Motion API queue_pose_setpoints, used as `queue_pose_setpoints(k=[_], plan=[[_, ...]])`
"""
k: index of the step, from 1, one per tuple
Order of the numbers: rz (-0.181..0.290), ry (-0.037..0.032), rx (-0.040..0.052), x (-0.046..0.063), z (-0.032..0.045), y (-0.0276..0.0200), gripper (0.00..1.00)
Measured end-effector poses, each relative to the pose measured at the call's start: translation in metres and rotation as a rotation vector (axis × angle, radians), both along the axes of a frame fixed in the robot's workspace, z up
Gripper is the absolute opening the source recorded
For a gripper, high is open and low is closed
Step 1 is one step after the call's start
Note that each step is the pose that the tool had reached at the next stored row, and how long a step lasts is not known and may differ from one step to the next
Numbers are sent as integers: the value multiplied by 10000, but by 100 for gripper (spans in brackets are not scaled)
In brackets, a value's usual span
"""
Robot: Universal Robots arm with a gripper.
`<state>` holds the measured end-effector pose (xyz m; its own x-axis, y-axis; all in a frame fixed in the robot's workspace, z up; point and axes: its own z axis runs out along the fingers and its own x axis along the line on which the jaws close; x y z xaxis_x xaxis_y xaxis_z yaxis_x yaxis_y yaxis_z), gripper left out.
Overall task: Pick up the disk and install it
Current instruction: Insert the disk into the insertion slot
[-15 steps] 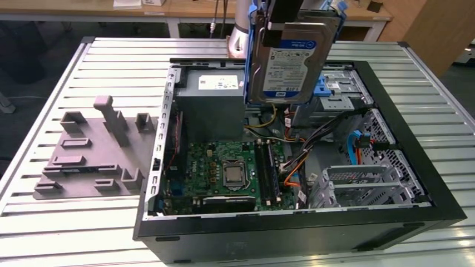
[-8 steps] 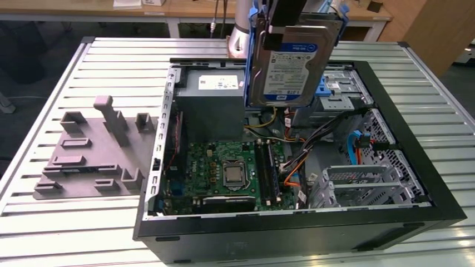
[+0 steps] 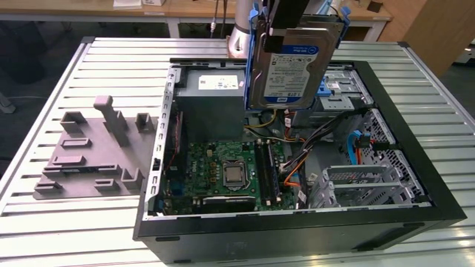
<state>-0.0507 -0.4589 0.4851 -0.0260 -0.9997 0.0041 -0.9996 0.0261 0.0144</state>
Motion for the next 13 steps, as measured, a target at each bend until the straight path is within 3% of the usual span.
queue_pose_setpoints(k=[13], plan=[[-1, 0, 0, 0, 0, -48, 36]])
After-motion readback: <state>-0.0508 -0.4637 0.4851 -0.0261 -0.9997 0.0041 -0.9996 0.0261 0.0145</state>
